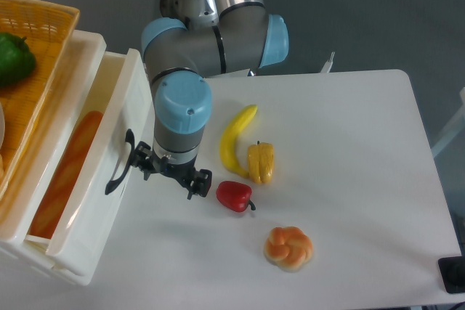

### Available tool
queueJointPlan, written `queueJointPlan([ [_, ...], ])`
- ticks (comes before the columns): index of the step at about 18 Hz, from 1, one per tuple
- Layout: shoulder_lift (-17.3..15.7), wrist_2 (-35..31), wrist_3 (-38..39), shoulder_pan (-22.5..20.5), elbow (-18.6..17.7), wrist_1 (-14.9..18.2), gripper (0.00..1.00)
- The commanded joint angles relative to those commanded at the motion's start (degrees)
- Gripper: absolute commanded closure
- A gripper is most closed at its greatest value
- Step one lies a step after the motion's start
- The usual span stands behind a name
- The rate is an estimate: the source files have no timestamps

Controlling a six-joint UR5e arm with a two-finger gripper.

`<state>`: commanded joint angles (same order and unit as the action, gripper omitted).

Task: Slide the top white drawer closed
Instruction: 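Push the drawer front with the gripper, sliding the drawer into the unit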

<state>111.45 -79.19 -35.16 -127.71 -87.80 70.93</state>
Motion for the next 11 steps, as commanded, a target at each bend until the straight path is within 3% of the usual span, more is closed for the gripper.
queueJointPlan([
  [11, -0.2, -0.1, 0.2, 1.7, 0.0, 0.1, 0.00],
])
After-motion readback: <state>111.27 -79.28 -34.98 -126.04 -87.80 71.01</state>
